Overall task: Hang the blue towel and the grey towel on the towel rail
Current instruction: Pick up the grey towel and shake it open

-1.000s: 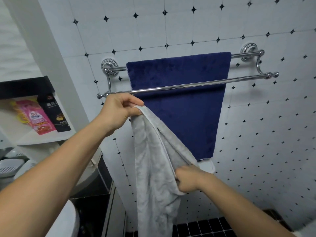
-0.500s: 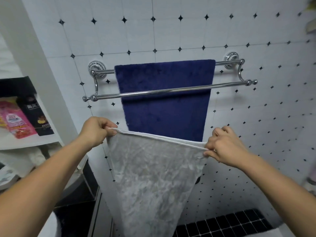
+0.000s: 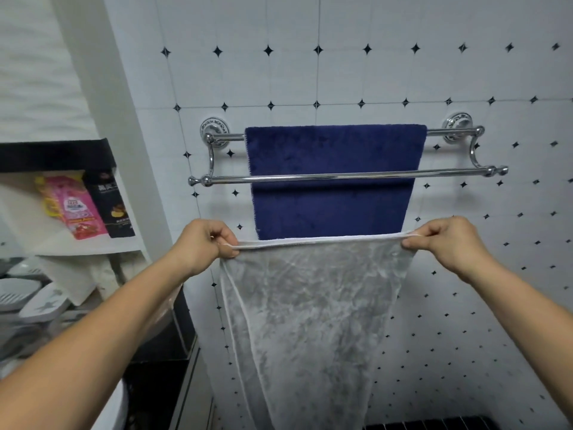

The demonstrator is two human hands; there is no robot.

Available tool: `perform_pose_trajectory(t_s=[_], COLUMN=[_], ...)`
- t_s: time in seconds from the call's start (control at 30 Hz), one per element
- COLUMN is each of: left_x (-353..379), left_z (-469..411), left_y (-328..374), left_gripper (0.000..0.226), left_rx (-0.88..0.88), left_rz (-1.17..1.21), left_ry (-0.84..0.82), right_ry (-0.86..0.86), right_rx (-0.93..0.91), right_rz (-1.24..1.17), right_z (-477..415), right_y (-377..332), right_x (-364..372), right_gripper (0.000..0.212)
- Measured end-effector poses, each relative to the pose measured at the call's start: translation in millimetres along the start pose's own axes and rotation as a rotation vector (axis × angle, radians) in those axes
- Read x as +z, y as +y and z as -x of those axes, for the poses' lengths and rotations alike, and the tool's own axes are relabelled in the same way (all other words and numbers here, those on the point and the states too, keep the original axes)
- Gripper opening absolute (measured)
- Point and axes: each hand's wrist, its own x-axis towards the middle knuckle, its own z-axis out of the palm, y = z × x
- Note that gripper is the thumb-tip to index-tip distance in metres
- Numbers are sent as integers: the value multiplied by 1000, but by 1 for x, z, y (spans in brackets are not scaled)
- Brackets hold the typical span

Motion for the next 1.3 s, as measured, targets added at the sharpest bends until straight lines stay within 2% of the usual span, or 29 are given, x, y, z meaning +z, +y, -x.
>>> perform_pose_trajectory(t_s=[0.13,0.2,0.27,0.37,0.43,0.47,0.57,0.6,0.63,0.67,0.73,0.77,0.8,0.83,0.9,0.93,1.0,1.07,1.1,1.13,1.17,1.23,1.27,1.3], left_x=[-9,-10,-14,-19,-19,-18,-11,-9,-9,-11,-21,-27,-31,-33,-28,-23,-16,-17,-18,-19,-19,-18,-16,-14], left_z=[10,13,12,9,9,9,11,11,10,8,3,1,0,1,5,6,5,2,0,-1,-2,-1,-1,-1], left_y=[-13,-20,-27,-37,-39,-39,-37,-37,-38,-40,-48,-55,-63,-69,-74,-73,-72,-74,-75,-76,-76,-73,-71,-69], left_gripper=[16,13,13,20,22,23,24,21,19,17,19,22,25,25,21,20,24,25,23,20,18,13,12,13], left_rx=[-34,-28,-20,11,25,37,69,82,95,107,104,83,55,32,22,34,63,66,57,47,39,30,26,24], left_rz=[27,-10,-51,-79,-80,-85,-88,-90,-99,-117,-135,-124,-108,-98,-95,-100,-98,-81,-67,-45,-22,8,15,24], left_ry=[-53,-80,-84,-75,-96,-112,-154,-156,-150,-134,-75,-45,-34,-45,-98,-108,-95,-50,-17,17,46,72,71,66], right_ry=[-39,-178,-402,-666,-725,-683,-288,-204,-201,-284,-596,-695,-686,-580,-353,-320,-424,-687,-745,-691,-560,-319,-280,-322], right_rx=[-74,-180,-326,-465,-450,-402,-204,-187,-225,-300,-487,-528,-575,-566,-259,-179,-272,-393,-433,-422,-346,-97,-95,-174], right_rz=[75,179,378,890,1140,1178,1102,1099,1100,1057,925,927,966,1028,1139,1122,910,608,571,607,690,795,752,669], right_z=[-5,0,10,29,42,45,43,45,54,67,109,122,124,116,95,91,108,151,158,151,135,108,107,117], right_y=[-9,-15,-18,-11,-3,1,-5,-7,-9,-11,-16,-17,-17,-17,-27,-28,-38,-52,-51,-50,-54,-57,-57,-61], right_x=[-4,-7,-7,9,20,22,20,23,30,41,60,62,59,54,43,46,65,87,90,87,81,68,69,75], right_gripper=[18,18,22,12,17,23,38,41,41,40,48,51,48,43,37,39,42,42,41,38,37,45,47,47])
